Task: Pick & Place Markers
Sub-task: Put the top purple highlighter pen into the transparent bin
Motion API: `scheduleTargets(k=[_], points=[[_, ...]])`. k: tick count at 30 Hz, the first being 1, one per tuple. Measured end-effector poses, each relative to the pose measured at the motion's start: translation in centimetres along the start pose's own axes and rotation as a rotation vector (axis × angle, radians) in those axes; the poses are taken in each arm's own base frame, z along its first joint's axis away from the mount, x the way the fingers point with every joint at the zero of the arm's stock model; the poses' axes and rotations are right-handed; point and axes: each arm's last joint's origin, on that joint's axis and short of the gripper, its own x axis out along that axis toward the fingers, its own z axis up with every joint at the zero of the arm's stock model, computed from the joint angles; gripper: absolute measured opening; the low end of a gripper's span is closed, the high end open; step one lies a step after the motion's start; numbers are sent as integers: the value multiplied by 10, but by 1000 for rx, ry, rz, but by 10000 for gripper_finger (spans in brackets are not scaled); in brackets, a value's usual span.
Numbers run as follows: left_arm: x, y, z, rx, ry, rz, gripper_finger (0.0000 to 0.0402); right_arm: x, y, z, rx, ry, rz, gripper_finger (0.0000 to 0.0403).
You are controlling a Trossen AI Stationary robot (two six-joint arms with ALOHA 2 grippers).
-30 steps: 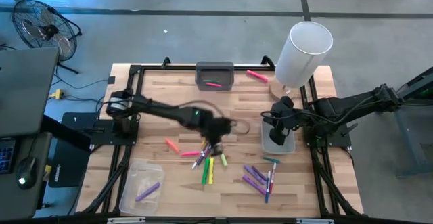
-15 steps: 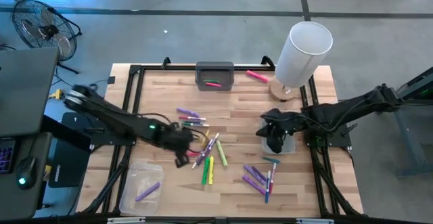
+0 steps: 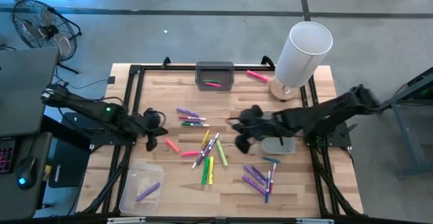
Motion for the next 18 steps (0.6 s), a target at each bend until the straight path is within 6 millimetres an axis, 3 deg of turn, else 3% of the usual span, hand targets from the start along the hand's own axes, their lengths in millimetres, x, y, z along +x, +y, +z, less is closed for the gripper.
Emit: scheduleTargets(k=[4, 10, 18], points=[[-8, 10, -9, 5, -60, 1, 0, 25, 14, 20, -49, 110, -97, 0], [-14, 14, -9, 6, -130, 28, 8, 50, 22, 29, -52, 226, -128, 0], [-2, 14, -5, 15, -90, 69, 106, 57, 14, 29, -20, 279, -139, 0]])
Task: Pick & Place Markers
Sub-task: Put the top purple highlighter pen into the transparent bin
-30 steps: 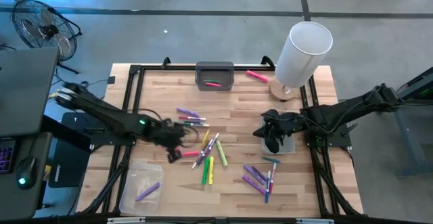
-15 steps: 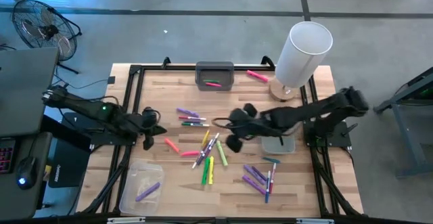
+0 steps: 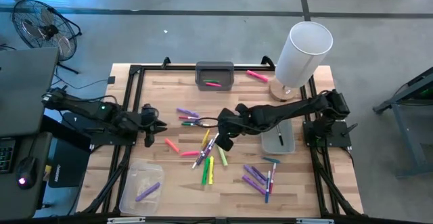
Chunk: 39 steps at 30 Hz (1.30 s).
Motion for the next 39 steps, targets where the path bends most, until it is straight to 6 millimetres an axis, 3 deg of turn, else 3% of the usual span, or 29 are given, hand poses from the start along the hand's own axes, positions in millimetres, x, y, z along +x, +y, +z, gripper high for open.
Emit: scheduleTargets(k=[4, 8, 15, 21, 30, 39], points=[[19, 8, 7, -21, 75, 88, 170, 3, -8, 5, -19, 8, -15, 0], [41, 21, 25, -40, 147, 139, 205, 7, -21, 13, -52, 8, -35, 0], [88, 49, 69, 29, 351, 194, 211, 15, -45, 29, -114, 35, -11, 0], [133, 61, 90, 216, 561, 168, 211, 19, -60, 37, -153, 50, 10, 0], [186, 70, 93, 351, 718, 201, 202, 20, -66, 40, -230, 69, 53, 0], [206, 75, 82, 355, 790, 194, 157, 20, -66, 39, -262, 77, 77, 0]])
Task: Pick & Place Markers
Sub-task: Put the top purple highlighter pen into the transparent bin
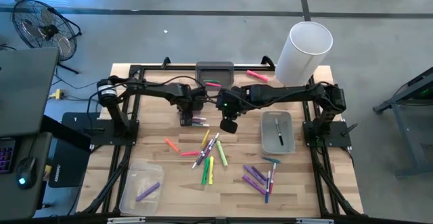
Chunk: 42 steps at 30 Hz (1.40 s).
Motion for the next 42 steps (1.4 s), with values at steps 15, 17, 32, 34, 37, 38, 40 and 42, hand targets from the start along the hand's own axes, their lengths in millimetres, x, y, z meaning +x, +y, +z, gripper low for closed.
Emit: scheduleTargets(k=[15, 17, 32, 34, 37, 38, 40, 42], points=[[3, 1, 6, -31, 23, -8, 55, -1, 13, 0, 153, -24, 11, 0], [-6, 2, 9, -32, 16, -14, 55, -3, 23, -3, 175, -28, 9, 0], [-164, -10, -54, -366, -200, -136, 55, -25, 143, -68, 377, -77, -26, 0], [-180, -22, -65, -444, -238, -139, 55, -25, 152, -79, 405, -72, -27, 0], [-195, -46, -83, -520, -220, -148, 55, -23, 162, -94, 427, -67, -28, 0], [-200, -56, -87, -546, -225, -163, 55, -23, 165, -98, 426, -66, -29, 0], [-202, -74, -97, -606, -167, -156, 55, -23, 169, -103, 416, -63, -27, 0], [-205, -94, -105, -662, -122, -163, 55, -23, 171, -106, 400, -55, -23, 0]])
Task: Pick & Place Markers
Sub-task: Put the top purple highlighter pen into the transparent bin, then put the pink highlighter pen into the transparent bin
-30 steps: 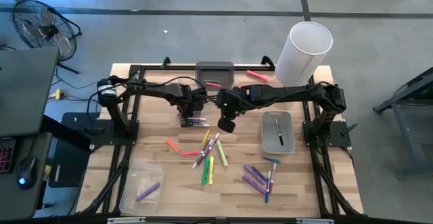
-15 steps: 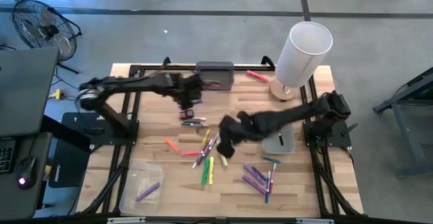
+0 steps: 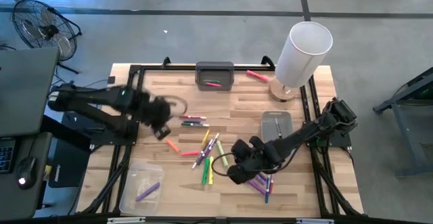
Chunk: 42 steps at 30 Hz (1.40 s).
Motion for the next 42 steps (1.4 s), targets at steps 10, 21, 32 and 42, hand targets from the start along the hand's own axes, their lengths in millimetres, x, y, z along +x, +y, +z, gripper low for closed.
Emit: scheduleTargets(k=[10, 21, 32, 42], points=[[7, -57, -90, -270, 117, 36, 55, -7, 9, -15, -106, 25, 49, 0], [47, -105, -168, -365, 236, 148, 55, -13, 17, -25, -182, 18, 92, 0], [62, -119, -179, -342, 256, 129, 157, -12, 19, -19, -195, -9, 124, 0], [41, -107, -159, -218, 194, 34, 151, -10, 22, -13, -213, -28, 162, 0]])
